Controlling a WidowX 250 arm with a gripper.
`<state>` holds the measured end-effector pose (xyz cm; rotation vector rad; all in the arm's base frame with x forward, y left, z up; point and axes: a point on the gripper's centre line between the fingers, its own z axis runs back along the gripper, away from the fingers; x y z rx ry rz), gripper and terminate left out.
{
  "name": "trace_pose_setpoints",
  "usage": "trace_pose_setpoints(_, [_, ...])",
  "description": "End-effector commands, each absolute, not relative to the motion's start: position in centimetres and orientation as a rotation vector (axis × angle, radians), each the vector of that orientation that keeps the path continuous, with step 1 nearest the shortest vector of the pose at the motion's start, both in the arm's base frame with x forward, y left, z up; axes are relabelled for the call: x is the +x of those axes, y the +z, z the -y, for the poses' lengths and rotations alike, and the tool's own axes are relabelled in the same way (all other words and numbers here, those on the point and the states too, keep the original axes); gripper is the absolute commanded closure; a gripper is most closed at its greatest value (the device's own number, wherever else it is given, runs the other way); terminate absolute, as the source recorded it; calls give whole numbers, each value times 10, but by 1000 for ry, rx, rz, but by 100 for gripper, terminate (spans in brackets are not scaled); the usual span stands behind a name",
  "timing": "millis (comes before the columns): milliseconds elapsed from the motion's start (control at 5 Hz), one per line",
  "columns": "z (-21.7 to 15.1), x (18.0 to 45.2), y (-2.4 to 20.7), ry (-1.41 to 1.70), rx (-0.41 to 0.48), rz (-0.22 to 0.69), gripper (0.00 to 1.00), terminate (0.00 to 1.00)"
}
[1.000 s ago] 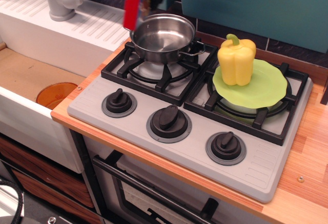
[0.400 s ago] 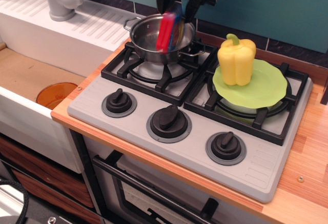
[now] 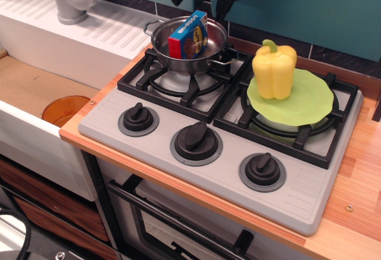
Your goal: Put yellowpepper on plate and cookiebox in pot or pan on stove
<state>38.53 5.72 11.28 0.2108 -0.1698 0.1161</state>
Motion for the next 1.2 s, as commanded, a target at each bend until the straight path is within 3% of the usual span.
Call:
trace_pose_setpoints(0, [-58, 378, 151, 109, 244, 204, 0, 0])
trace_pose_setpoints(600, [-16, 319, 165, 168, 264, 201, 0, 0])
trace_pose_setpoints(800, [-9, 309, 160, 208, 239, 194, 0, 0])
trace_pose_setpoints(1000, [-20, 312, 142, 161, 175, 238, 0, 100])
